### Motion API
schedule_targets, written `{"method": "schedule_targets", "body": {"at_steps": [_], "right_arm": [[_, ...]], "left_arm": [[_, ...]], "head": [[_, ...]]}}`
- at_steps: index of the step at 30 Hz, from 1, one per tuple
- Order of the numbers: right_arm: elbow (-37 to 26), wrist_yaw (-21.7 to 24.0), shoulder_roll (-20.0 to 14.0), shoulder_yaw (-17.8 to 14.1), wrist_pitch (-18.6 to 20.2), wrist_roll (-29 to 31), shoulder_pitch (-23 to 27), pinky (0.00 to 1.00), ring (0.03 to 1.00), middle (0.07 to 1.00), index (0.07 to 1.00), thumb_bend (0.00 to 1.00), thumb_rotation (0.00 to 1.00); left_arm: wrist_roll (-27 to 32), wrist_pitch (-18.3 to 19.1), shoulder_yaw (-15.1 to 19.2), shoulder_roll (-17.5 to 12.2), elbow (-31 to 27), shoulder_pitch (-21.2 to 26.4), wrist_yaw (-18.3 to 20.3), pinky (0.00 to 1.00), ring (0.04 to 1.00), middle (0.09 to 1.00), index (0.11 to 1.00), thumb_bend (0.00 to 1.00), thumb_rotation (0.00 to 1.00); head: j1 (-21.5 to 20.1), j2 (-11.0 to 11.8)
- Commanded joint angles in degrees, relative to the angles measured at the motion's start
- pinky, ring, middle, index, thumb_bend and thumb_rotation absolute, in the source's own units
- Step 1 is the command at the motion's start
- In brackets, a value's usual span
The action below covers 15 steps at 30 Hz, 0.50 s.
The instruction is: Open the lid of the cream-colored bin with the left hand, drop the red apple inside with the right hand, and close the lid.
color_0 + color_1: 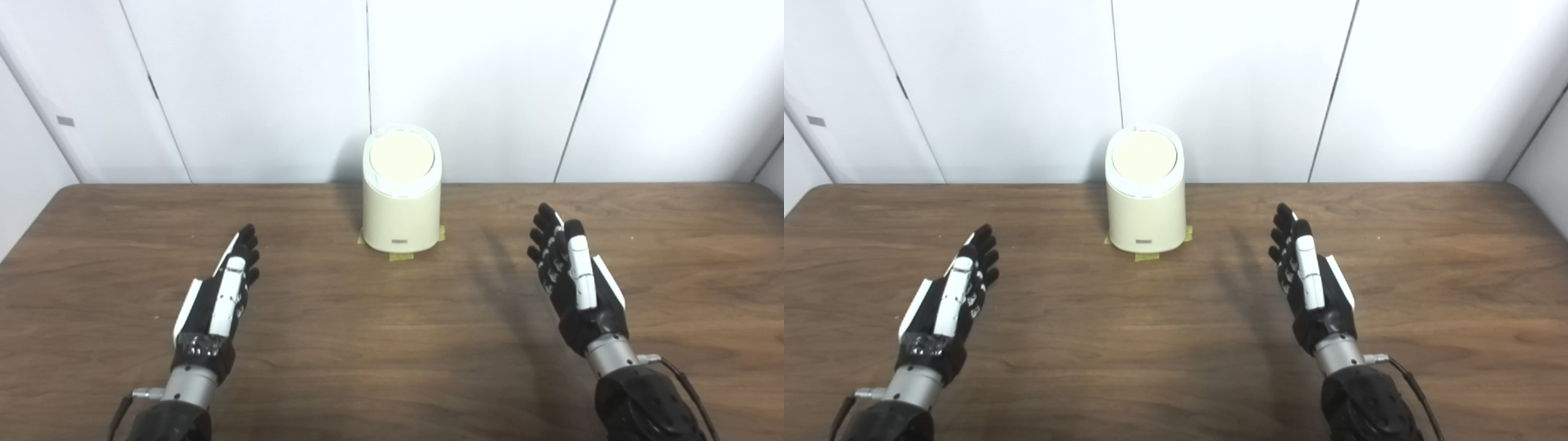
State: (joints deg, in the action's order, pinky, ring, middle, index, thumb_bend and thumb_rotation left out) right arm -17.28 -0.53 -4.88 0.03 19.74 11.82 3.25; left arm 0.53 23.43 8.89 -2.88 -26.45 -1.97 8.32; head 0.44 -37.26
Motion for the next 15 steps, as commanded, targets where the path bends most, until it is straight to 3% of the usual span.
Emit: {"method": "schedule_targets", "body": {"at_steps": [1,15], "right_arm": [[-1.8,0.9,0.1,-0.4,-1.2,-0.1,1.4,1.0,1.0,0.995,0.972,0.6,1.0],[-0.5,2.3,-1.0,-1.6,-1.8,0.3,1.5,1.0,1.0,0.995,0.977,0.6,1.0]], "left_arm": [[0.9,-3.4,0.1,0.2,-0.3,1.1,-1.6,1.0,0.999,1.0,1.0,0.41,1.0],[1.6,-4.1,-1.2,-0.9,-0.3,1.4,-2.9,0.98,0.98,0.992,0.996,0.38,0.97]], "head": [[-0.1,0.0],[0.4,-0.4]]}}
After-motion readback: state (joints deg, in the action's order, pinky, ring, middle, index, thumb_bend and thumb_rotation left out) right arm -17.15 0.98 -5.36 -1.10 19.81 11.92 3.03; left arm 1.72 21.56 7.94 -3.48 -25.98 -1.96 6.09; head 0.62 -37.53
